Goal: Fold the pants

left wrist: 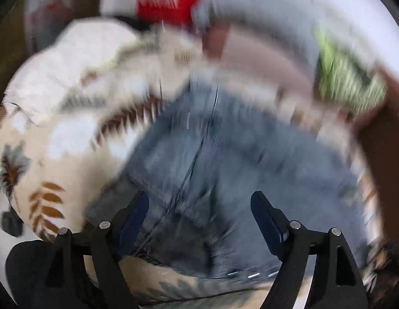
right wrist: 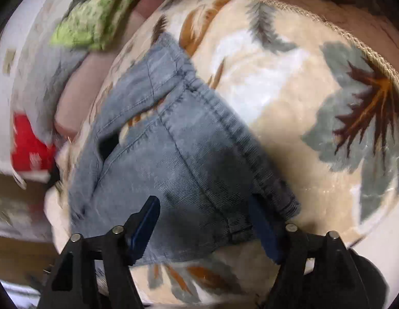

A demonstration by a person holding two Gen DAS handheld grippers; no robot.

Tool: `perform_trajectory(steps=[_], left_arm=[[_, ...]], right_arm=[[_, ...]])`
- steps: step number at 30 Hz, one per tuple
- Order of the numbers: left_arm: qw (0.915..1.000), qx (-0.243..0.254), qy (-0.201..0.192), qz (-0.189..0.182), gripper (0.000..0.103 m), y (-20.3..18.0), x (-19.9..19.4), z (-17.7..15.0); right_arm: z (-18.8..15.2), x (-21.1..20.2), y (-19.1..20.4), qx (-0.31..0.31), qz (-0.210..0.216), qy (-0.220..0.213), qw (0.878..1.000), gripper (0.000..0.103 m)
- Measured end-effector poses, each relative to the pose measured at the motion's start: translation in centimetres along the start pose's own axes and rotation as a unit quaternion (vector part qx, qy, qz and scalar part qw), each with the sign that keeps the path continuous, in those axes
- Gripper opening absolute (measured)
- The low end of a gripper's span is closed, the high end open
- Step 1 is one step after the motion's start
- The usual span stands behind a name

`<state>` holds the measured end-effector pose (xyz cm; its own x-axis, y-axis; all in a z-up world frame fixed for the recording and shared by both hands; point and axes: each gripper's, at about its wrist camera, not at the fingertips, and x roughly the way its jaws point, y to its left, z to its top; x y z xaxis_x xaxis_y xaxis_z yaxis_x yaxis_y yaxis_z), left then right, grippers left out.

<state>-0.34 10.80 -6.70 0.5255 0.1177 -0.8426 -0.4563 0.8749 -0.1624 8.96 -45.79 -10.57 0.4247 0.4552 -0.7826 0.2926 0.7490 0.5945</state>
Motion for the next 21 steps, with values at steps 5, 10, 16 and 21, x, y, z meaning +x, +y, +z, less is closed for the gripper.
perform_trajectory(steps=[5, 10, 16, 21], left_arm=[[0.9997, 0.012, 0.006, 0.022, 0.082, 0.2, 1.4, -0.5], [0.9991, 0.015, -0.038, -0.006, 0.082, -0.9, -0.3, 2.1], [0.9993, 0.001, 0.036, 0.008, 0.083, 1.1, 4.2, 1.9], [0.9998, -0.015, 0.002, -0.009, 0.083, 0.9, 2.9, 5.3]], right_arm=[[1.7, -2.7, 3.8, -0.054, -0.002, -0.028, 0.998, 0.074], [4.4, -0.3, 5.9, -0.061, 0.043, -0.002, 0.997, 0.075], [6.9, 3.1, 3.5, 0.001, 0.03, 0.018, 0.999, 0.075], [10.6, 1.8, 5.5, -0.042, -0.001, -0.019, 0.999, 0.075]])
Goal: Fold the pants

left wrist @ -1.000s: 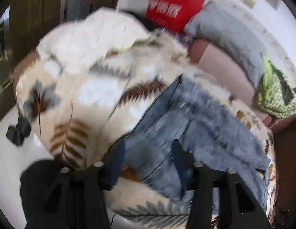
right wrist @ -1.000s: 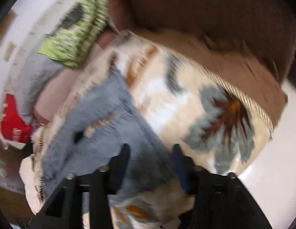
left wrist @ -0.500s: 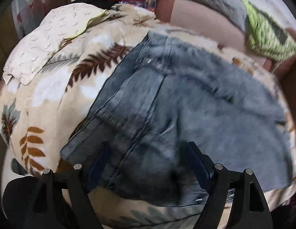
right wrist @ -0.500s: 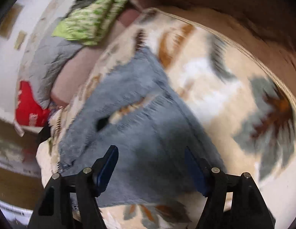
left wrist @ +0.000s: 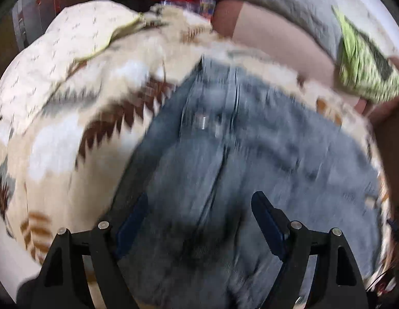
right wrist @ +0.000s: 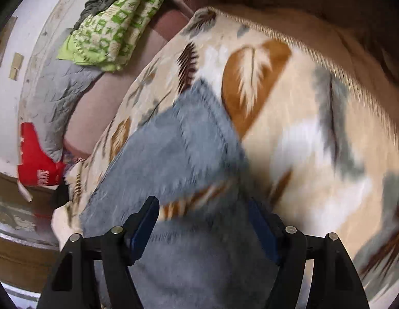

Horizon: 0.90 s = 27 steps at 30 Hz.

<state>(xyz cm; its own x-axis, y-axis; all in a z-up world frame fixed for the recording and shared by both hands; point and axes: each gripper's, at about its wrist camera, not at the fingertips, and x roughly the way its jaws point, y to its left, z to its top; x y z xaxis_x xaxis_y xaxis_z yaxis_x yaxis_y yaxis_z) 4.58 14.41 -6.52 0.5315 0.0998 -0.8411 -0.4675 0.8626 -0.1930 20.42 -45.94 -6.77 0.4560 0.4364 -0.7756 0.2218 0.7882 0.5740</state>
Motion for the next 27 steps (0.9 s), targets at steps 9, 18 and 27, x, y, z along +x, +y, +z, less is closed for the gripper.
perform_trajectory(steps=[9, 18, 27], left_arm=[[0.9959, -0.078, 0.047, -0.003, 0.083, 1.8, 6.1, 6.2], [0.9975, -0.045, 0.052, 0.017, 0.024, 0.5, 8.1, 7.7], [0.9982, -0.022, 0.012, 0.055, 0.007, -0.6, 6.0, 9.1]], right_arm=[[3.6, 6.5, 0.6, -0.059, -0.084, 0.045, 0.994, 0.065], [3.0, 7.1, 2.3, -0.115, -0.119, 0.047, 0.985, 0.05], [2.1, 5.5, 7.7, -0.228, -0.21, -0.016, 0.951, 0.023]])
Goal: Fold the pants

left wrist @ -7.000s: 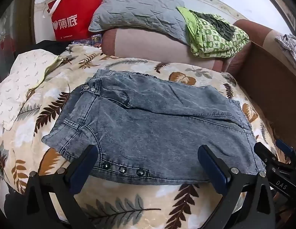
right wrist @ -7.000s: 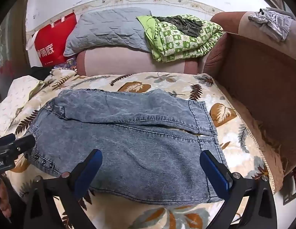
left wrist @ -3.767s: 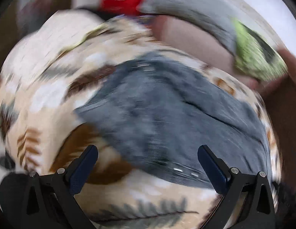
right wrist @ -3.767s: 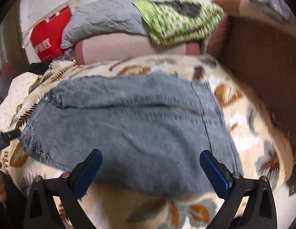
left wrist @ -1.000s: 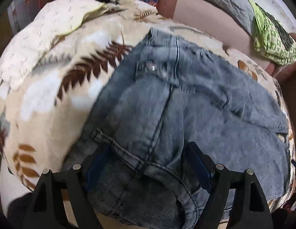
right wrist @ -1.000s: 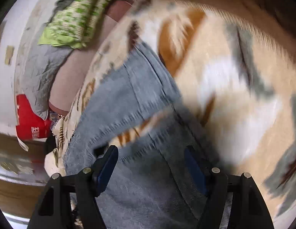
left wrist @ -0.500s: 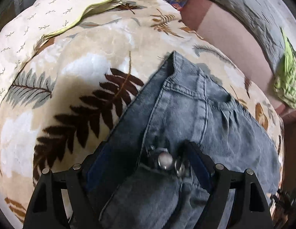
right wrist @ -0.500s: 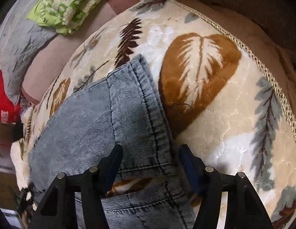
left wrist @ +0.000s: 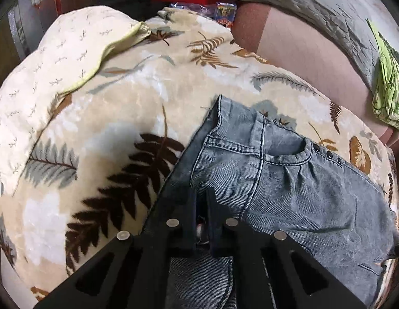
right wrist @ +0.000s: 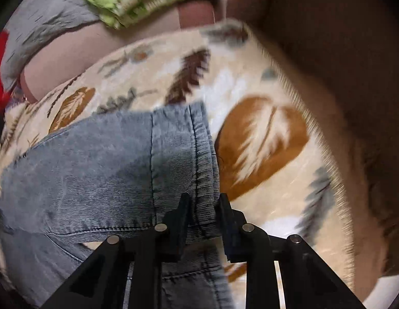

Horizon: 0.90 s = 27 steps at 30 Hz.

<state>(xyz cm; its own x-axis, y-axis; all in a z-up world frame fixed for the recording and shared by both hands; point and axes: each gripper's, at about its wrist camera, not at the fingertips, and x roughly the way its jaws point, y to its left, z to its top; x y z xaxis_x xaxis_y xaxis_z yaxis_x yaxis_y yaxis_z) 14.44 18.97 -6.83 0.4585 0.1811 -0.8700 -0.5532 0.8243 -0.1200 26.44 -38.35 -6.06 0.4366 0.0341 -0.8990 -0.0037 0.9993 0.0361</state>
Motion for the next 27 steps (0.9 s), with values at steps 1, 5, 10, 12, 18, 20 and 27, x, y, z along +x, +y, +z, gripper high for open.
perform_trajectory(steps=[1, 5, 10, 12, 18, 20, 27], left_arm=[[1.0, -0.001, 0.005, 0.002, 0.007, -0.1, 0.4, 0.0], [0.9995, -0.005, 0.029, -0.007, 0.015, 0.4, 1.6, -0.4], [0.9996, -0.019, -0.009, -0.02, 0.061, 0.9, -1.4, 0.4], [0.9986, -0.023, -0.032, -0.036, 0.063, 0.8, -2.4, 1.0], [0.9954, -0.025, 0.052, -0.077, 0.068, 0.3, 2.0, 0.8], [0.9917, -0.027, 0.095, -0.083, 0.068, 0.8, 3.9, 0.4], [0.995, 0.003, 0.016, -0.098, 0.068, -0.7, 1.9, 5.3]], right_arm=[[-0.1, -0.1, 0.1, -0.006, -0.018, -0.01, 1.0, 0.023], [-1.1, 4.6, -1.5, 0.004, -0.005, 0.065, 0.998, 0.031], [0.2, 0.6, -2.8, 0.052, 0.024, 0.002, 0.998, 0.053], [1.1, -0.9, -1.8, 0.048, 0.073, -0.025, 0.996, 0.061], [-0.3, 5.9, -0.1, 0.059, 0.131, 0.068, 0.987, 0.072], [0.5, 4.7, 0.6, 0.045, 0.123, 0.06, 0.99, 0.072], [8.2, 5.3, -0.9, 0.071, 0.116, 0.022, 0.99, 0.072]])
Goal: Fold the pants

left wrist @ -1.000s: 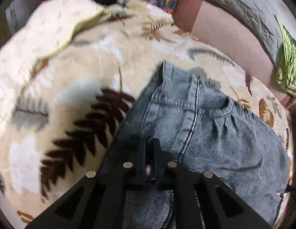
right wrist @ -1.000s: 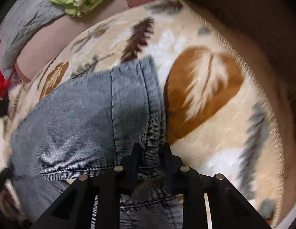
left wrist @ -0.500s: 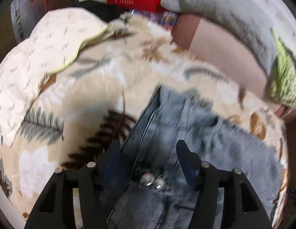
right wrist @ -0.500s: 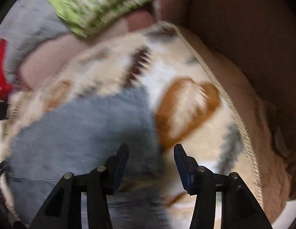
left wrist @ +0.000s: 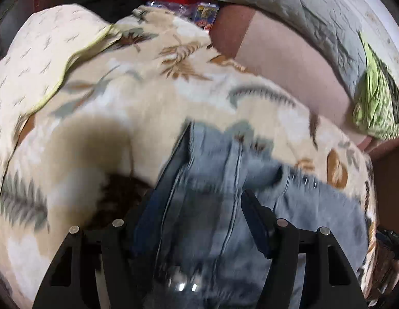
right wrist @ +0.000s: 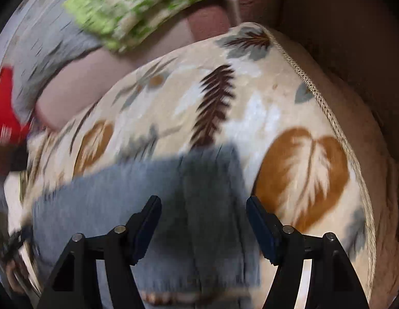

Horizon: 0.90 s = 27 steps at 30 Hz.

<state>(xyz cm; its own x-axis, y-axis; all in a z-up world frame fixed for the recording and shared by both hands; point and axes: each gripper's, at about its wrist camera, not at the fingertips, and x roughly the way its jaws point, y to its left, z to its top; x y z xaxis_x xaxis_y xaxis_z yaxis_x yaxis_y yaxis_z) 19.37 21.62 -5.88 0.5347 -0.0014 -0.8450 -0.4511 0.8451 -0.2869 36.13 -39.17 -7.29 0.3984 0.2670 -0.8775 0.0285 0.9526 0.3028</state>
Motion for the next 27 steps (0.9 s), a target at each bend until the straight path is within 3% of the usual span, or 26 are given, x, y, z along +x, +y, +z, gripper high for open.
perform_trajectory(steps=[3, 11, 14, 15, 17, 19, 20, 21, 25, 27], left_arm=[[0.9998, -0.006, 0.007, -0.015, 0.067, -0.1, 2.1, 2.1], [0.9987, -0.036, 0.02, -0.028, 0.065, 0.8, 5.8, 4.4], [0.9991, -0.034, 0.019, -0.018, 0.063, 0.6, 6.7, 4.8], [0.9992, -0.035, 0.015, -0.014, 0.057, 0.5, 6.7, 5.0], [0.9996, -0.023, 0.016, 0.005, 0.01, 0.2, 7.0, 5.3], [0.9994, -0.014, 0.017, 0.025, 0.007, 0.0, 7.3, 5.3], [0.9993, -0.014, 0.017, 0.03, 0.006, 0.0, 7.4, 5.3], [0.9992, -0.015, 0.018, 0.032, 0.006, 0.1, 7.5, 5.3], [0.9994, -0.011, 0.024, 0.023, 0.006, 0.0, 8.0, 5.3], [0.9993, -0.011, 0.03, 0.018, 0.012, -0.3, 8.2, 5.4]], right_arm=[[1.9, 3.0, -0.4, 0.024, 0.012, 0.007, 1.0, 0.071], [1.8, 2.7, -2.4, 0.027, 0.013, 0.016, 0.999, 0.071], [2.2, 2.1, -3.1, 0.039, 0.024, 0.015, 0.999, 0.071], [2.5, 2.2, -3.2, 0.041, 0.027, 0.012, 0.999, 0.071], [2.7, 2.6, -3.1, 0.038, 0.026, 0.014, 0.999, 0.071], [2.9, 3.7, -2.7, 0.029, 0.015, 0.027, 0.999, 0.064], [3.0, 4.2, -2.5, 0.026, 0.018, 0.035, 0.999, 0.049], [3.0, 4.7, -2.1, 0.02, 0.011, 0.042, 0.999, 0.041], [3.1, 5.3, -1.3, -0.002, -0.016, 0.048, 0.999, 0.033], [3.2, 5.4, -1.2, -0.007, -0.02, 0.049, 0.999, 0.032]])
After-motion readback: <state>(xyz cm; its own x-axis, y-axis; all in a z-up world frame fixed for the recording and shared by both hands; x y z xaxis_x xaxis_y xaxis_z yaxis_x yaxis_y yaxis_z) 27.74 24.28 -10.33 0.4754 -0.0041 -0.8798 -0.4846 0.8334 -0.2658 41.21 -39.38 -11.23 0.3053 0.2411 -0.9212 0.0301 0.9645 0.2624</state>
